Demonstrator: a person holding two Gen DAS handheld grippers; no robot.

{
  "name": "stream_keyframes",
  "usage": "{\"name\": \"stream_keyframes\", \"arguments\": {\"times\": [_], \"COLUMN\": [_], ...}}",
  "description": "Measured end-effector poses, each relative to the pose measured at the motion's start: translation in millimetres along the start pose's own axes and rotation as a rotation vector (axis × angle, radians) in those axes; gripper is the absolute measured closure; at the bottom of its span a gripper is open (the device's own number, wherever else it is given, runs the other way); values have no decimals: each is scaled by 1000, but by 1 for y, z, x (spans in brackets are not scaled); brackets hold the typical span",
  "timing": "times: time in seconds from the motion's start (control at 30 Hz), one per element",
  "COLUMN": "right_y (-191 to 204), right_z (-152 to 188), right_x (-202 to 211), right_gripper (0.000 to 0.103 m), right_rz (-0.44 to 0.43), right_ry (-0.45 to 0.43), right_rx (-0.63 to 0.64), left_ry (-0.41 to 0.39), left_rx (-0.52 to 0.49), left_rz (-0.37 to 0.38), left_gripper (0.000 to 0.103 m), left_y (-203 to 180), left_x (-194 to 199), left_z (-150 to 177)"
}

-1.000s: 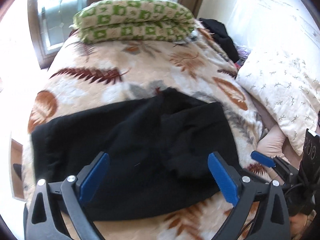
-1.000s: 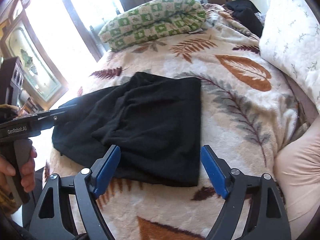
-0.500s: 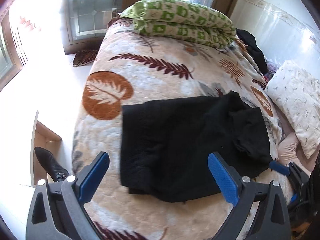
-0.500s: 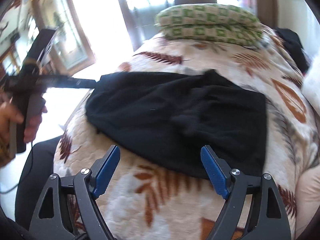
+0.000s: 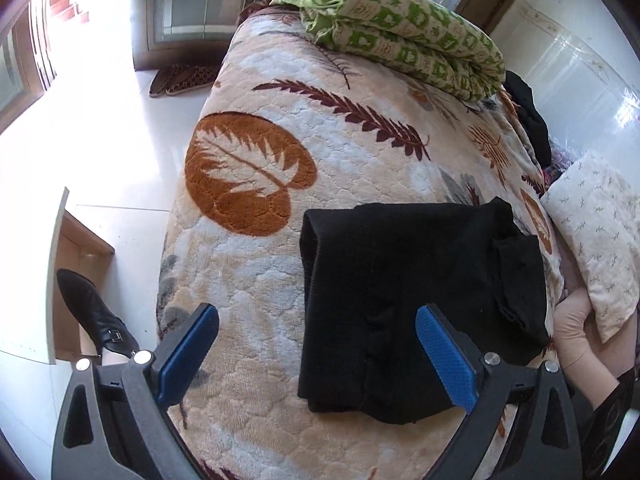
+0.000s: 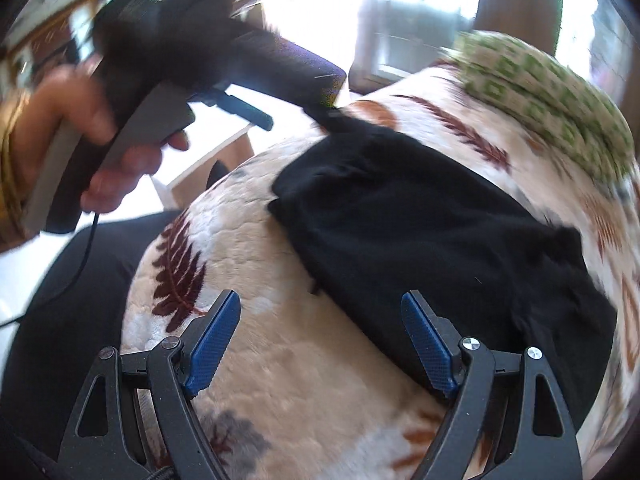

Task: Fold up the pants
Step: 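Grasp the pants end with the left gripper while the right gripper grasps the waistband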

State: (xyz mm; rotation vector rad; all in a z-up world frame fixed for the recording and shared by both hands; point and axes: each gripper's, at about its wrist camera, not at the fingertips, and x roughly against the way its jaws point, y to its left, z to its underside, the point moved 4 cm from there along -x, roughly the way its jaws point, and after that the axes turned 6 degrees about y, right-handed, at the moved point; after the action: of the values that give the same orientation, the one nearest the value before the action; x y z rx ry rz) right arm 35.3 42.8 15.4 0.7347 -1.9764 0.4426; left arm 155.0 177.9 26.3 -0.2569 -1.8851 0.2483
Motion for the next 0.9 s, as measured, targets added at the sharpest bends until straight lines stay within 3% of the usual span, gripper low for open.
{"name": "stream_keyframes", "arguments": {"times": [0.27,0.43,0.47,0.53,0.57,0.7,0.9], "right_y": [24,17,17,18,17,16,-2], "right_z": [-10,-16,-20,-28,-32,-32,-36], "right_x": [-29,-42,-44,-47,-48,-36,-11], "right_gripper": [24,36,40,69,70,83,86], "right_rz": [115,171,190,232,239,226,143], "right_ry": [15,-20,-34,-48,-47,-83,-134], "right_rx": [150,164,173,184,182,158,51], "left_ry": [23,40,44,54,61,82,102], "left_rx": [67,77,84,94,97,94,118], "left_rz": [58,65,73,87,90,102,148], "left_gripper": [7,8,8,8,9,9,9], "left_y": [10,11,12,14,14,11,9], "left_x": [-20,-29,-30,-32,-33,-35,-34], "left_z": [-11,-17,-17,-18,-18,-19,-18]}}
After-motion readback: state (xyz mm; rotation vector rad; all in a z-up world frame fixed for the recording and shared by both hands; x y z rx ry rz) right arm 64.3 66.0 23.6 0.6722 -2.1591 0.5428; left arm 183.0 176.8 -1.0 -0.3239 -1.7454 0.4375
